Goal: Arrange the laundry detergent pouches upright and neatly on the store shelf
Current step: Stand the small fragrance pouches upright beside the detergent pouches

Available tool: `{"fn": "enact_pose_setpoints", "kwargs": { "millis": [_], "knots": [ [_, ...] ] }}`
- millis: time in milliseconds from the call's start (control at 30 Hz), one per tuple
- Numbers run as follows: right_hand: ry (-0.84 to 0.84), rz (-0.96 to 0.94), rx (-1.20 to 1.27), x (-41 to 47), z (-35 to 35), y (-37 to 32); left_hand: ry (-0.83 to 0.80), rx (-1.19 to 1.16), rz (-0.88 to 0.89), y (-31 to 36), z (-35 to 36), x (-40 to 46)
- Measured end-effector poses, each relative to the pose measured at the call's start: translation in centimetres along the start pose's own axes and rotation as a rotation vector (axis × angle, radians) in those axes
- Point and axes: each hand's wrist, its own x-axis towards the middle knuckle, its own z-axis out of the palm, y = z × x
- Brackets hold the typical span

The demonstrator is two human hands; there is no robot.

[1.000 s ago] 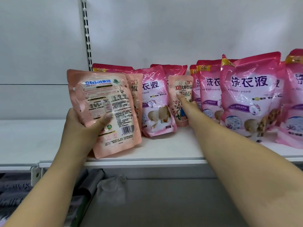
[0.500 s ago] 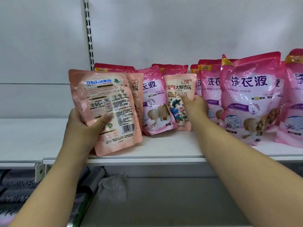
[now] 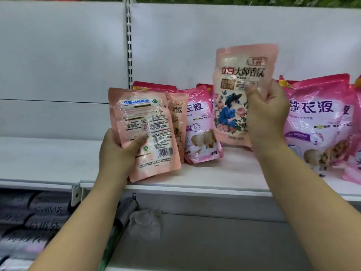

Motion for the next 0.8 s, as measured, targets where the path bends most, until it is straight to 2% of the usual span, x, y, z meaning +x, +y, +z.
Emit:
{"fn": "enact_pose_setpoints", "kwargs": {
  "millis": [100,167,233,367,500,567,633,800],
  "knots": [
    [-0.092,0.247,0.194,-0.1,1.6,-0.1,0.056,0.098,0.046,-0.2,0.0,0.1],
    [-0.19,0.35,0.191,-1.3,2.9,0.2,0.095,0.124,0.058,-0.1,0.2,0.3],
    [-0.24,0.39,0.223,-3.0,3.9,0.7,0.117,0.097,0.057,0.4,0.5,0.3],
    [-0.169,0.442,0.169,-4.5,5.1,2.2,0.096,0.152,0.051,0.6,1.1,1.0],
    [-0.251,0.563,0.298,-4.3,5.2,2.4,-0.019,0.147,-0.067,0.4,1.0,0.9],
    [-0.303,0.569,0.324,-4.7,5.5,2.4,-0.088,0.164,-0.053,0.4,0.8,0.4],
    [-0.324,0.518,0.238,-5.2,6.3,2.5,-0.145,0.192,-0.025,0.9,0.8,-0.1],
    [-0.222,0.358,0.096,-6.1,8.8,2.3,-0.204,0.24,0.006,1.4,0.7,-1.3]
  ]
}}
